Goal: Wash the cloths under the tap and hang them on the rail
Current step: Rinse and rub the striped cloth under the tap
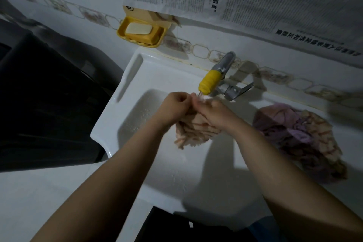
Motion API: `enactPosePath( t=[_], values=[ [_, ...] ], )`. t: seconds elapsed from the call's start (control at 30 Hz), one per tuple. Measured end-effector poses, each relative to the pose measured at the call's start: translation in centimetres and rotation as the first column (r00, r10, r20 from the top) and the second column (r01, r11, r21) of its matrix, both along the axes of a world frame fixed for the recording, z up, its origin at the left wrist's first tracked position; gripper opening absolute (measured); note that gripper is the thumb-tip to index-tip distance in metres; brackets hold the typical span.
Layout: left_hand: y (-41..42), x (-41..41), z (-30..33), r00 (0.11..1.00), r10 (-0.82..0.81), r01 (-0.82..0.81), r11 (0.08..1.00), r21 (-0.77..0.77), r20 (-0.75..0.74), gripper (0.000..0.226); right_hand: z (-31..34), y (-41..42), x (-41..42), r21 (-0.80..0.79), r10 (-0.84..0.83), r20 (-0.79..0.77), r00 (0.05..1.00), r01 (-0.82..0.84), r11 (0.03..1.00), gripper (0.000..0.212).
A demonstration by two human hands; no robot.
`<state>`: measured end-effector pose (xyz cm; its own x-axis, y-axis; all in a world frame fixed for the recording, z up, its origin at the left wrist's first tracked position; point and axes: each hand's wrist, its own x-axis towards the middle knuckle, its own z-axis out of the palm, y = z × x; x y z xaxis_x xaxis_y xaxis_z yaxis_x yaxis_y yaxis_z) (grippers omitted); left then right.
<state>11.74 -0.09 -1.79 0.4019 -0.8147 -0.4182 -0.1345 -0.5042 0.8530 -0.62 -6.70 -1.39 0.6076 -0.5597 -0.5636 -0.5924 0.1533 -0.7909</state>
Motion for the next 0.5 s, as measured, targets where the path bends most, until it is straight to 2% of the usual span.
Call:
enactPosePath(
  t=[0.07,0.1,0.2,0.27,0.33,0.43,0.5],
  values=[
    [0.4,1.0,-0.3,0.989,-0.131,0.132,0.991,-0.020,0.064,0.033,0.2,-0.1,-0.6,0.043,0.066,0.051,0.997,-0.068,0.997,0.032],
    [0.6,1.2,-0.3,0.974,-0.199,0.200,0.980,0.000,0.108,0.035,0.3,-0.3,-0.9,0.009,0.031,0.060,0.998,-0.032,0.999,0.027],
    [1.3,1.5,-0.6,0.943,-0.301,0.288,0.952,0.100,0.143,0.050,0.3,-0.8,-0.9,-0.095,-0.213,0.137,0.967,0.227,0.969,0.020],
    [1.9,1.4,-0.9,0.980,-0.201,0.200,0.978,0.061,0.012,0.059,0.7,-1.0,-0.7,-0.110,-0.360,0.163,0.918,0.380,0.918,0.019],
    [1.6,0.8,-1.3,0.995,-0.003,0.005,1.000,0.018,-0.102,0.065,1.2,-0.8,-0.2,-0.130,-0.417,0.163,0.894,0.439,0.889,0.015],
    [-0.5,-0.7,-0.8,0.932,0.322,-0.309,0.946,0.100,-0.165,0.061,1.5,1.3,1.1,-0.175,-0.334,0.175,0.926,0.363,0.915,0.028],
    [-1.6,-1.8,0.0,0.887,0.406,-0.369,0.910,0.190,-0.218,0.056,1.1,2.5,2.2,-0.317,-0.243,0.089,0.966,0.259,0.912,0.046]
  ],
)
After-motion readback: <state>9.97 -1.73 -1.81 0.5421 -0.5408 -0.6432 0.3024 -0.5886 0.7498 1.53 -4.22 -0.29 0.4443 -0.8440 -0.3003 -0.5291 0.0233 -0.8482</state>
